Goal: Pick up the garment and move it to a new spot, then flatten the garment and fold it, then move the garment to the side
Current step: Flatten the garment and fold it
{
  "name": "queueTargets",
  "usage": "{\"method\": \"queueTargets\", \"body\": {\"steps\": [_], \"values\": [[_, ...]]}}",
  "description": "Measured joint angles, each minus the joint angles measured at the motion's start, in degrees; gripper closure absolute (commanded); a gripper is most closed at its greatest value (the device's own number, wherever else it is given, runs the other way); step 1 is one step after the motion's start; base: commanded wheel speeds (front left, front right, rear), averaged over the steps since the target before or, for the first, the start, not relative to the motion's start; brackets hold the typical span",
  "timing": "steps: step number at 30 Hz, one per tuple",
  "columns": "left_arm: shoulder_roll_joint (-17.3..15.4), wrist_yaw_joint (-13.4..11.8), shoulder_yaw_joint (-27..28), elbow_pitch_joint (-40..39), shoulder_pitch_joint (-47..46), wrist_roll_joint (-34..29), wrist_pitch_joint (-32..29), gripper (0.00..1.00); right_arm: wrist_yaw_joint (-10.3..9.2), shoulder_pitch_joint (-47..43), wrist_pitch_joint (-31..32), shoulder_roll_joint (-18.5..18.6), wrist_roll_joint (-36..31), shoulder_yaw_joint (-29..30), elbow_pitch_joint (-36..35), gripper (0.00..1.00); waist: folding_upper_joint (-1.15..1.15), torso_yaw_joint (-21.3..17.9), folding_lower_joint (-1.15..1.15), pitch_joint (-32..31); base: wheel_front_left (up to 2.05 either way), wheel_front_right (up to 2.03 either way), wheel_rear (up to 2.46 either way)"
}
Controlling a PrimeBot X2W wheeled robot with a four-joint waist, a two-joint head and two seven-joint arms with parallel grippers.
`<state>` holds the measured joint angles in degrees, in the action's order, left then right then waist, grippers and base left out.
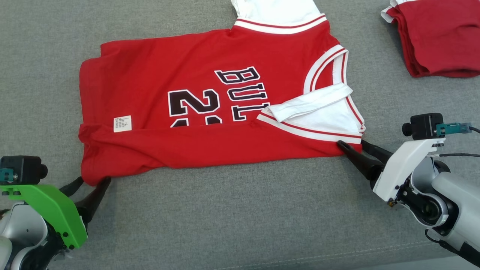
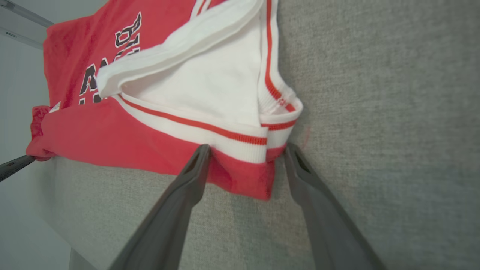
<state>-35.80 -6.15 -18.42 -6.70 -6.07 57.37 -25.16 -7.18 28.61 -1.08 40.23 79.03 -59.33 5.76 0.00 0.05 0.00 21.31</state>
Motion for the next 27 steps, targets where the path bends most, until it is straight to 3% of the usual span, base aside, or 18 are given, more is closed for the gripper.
{"method": "queueTargets", "body": {"steps": [8, 9, 10, 11, 12, 18, 27], "values": [[0.9, 0.0, 0.0, -0.7, -0.1, 1.8, -0.1, 0.00, 0.00, 0.4, 1.7, -0.5, -0.4, -0.1, 0.5, 0.01, 0.00, -0.3, 0.00, 0.2, 0.00, 0.00, 0.00], [0.9, 0.0, 0.0, -0.7, -0.2, 1.8, -0.1, 0.80, 0.00, 0.4, 2.0, -0.6, -0.4, -0.1, 0.5, 0.44, 0.00, -0.3, 0.00, 0.3, 0.00, 0.00, 0.00], [0.9, 0.1, 0.0, -0.7, -0.4, 1.8, 0.0, 1.00, 0.00, 0.5, 2.4, -0.6, -0.4, -0.2, 0.5, 0.60, 0.00, -0.4, 0.00, 0.3, 0.00, 0.00, 0.00], [0.9, 0.1, 0.2, -0.7, -0.8, 1.8, 0.2, 1.00, 0.00, 0.7, 2.8, -0.6, -0.4, -0.2, 0.5, 0.93, 0.00, -0.4, 0.00, 0.4, 0.00, 0.00, 0.00], [1.0, 0.1, 0.3, -0.6, -1.4, 2.0, 0.2, 1.00, 0.00, 0.8, 3.1, -0.6, -0.4, -0.3, 0.5, 1.00, 0.00, -0.4, 0.00, 0.4, 0.00, 0.00, 0.00], [-0.1, 3.0, -0.6, -0.3, -2.0, 2.9, -2.2, 1.00, 0.00, 1.3, 5.8, -1.3, 0.4, -0.8, -0.1, 1.00, 0.00, -0.7, 0.00, 0.4, 0.00, 0.00, 0.00], [-3.5, 4.2, 0.2, 0.6, -1.9, 5.9, -5.6, 1.00, 0.00, 1.8, 7.9, -0.2, 2.8, 1.5, 0.0, 1.00, 0.00, -1.0, 0.00, -0.3, 0.00, 0.00, 0.00]]}}
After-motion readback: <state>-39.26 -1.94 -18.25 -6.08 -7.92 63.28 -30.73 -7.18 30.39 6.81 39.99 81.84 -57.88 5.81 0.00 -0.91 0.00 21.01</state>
